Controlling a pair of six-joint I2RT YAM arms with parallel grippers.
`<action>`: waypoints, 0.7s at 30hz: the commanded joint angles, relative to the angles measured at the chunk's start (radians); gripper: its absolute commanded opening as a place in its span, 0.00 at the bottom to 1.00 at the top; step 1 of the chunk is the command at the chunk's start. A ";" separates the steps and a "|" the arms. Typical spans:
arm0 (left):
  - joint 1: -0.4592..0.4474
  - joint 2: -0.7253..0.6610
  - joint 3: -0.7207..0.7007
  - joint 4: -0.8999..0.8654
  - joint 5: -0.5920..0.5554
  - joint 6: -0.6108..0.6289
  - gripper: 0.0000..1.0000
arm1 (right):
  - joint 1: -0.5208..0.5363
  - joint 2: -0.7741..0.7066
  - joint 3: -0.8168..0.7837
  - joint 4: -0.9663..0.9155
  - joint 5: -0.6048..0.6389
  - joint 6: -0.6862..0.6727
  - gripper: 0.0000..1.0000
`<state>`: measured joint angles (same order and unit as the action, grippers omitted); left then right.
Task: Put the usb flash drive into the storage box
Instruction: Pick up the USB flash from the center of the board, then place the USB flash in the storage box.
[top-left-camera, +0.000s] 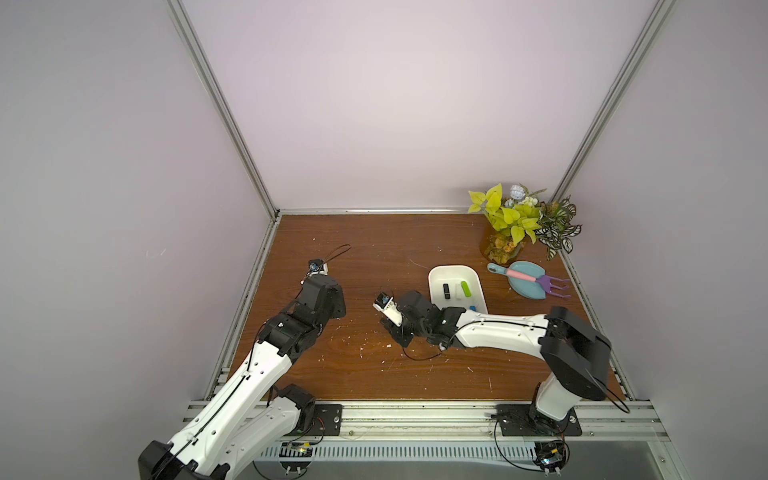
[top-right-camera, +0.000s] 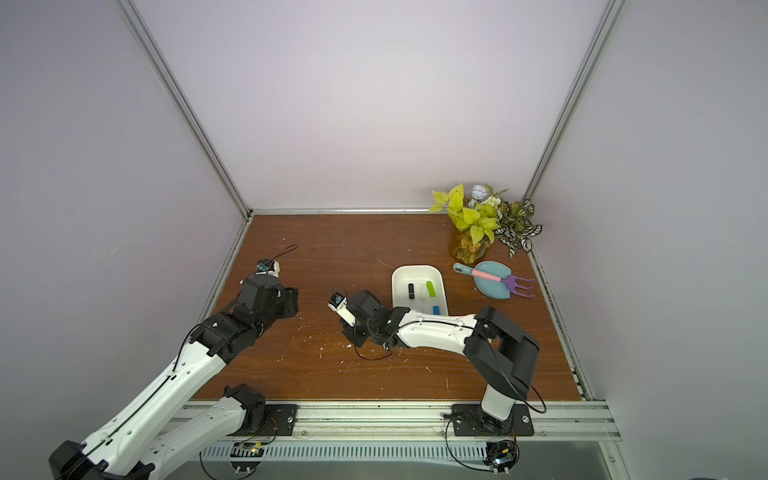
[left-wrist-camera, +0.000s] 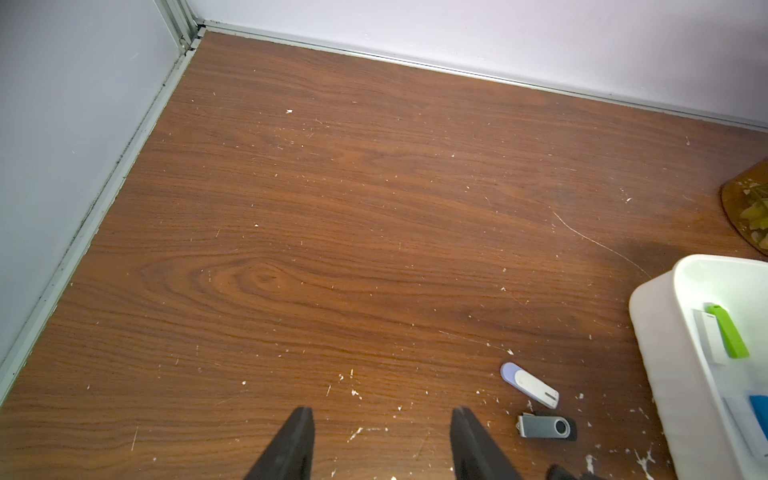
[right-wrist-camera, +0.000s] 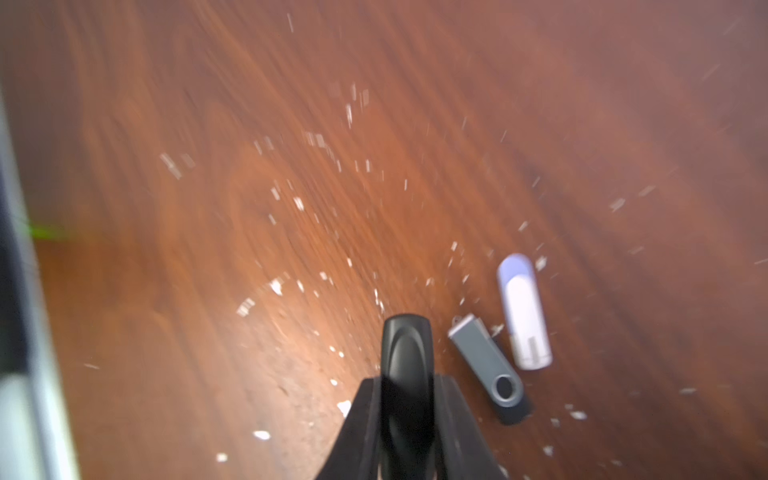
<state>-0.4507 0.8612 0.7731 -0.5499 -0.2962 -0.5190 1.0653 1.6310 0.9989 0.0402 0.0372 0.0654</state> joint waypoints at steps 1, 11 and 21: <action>0.011 0.006 -0.006 -0.009 0.001 0.011 0.52 | -0.016 -0.140 -0.017 0.024 0.092 0.056 0.06; 0.010 0.013 -0.006 -0.009 0.008 0.014 0.53 | -0.317 -0.399 -0.272 -0.013 0.127 0.356 0.04; 0.010 0.019 -0.008 -0.010 0.009 0.015 0.53 | -0.357 -0.278 -0.340 -0.052 0.178 0.476 0.06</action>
<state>-0.4507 0.8787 0.7731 -0.5499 -0.2920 -0.5182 0.7162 1.3342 0.6498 -0.0204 0.1989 0.4725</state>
